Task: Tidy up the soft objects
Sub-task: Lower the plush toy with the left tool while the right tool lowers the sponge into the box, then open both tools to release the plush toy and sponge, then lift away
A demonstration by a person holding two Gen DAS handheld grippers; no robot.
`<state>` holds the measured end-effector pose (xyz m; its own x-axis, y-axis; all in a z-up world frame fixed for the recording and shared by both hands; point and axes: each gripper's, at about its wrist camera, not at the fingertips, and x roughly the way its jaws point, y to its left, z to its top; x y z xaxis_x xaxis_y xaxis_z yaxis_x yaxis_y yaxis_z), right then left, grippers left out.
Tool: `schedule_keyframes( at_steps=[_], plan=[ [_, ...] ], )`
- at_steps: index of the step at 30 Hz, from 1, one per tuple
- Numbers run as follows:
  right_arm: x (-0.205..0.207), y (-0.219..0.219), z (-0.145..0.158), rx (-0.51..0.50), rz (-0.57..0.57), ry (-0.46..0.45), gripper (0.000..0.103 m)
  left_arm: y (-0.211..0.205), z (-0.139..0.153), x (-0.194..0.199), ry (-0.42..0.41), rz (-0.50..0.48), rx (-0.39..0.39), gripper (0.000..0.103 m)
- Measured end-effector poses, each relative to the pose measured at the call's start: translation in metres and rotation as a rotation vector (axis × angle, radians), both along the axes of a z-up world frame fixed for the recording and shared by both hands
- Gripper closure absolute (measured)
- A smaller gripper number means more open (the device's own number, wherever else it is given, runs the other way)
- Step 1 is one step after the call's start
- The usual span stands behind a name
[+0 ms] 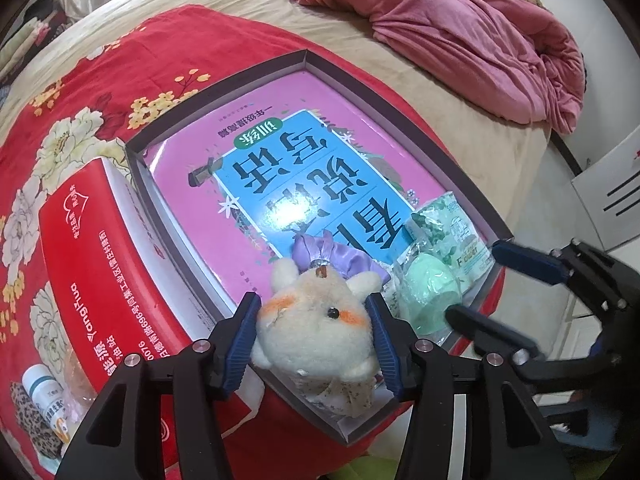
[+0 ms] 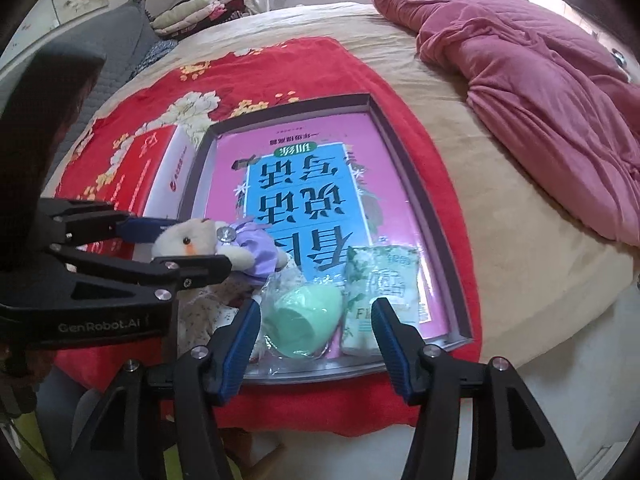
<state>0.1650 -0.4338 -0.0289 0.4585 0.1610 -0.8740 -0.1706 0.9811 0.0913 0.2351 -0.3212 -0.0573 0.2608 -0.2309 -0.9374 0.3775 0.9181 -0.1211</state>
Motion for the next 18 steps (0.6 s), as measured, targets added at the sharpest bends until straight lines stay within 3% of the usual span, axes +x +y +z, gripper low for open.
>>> schedule_keyframes(
  at_steps=[18],
  plan=[
    [0.001, -0.017, 0.008, 0.024, -0.086, 0.0, 0.04, 0.004, 0.011, -0.004, -0.033, 0.018, 0.001, 0.036]
  ],
)
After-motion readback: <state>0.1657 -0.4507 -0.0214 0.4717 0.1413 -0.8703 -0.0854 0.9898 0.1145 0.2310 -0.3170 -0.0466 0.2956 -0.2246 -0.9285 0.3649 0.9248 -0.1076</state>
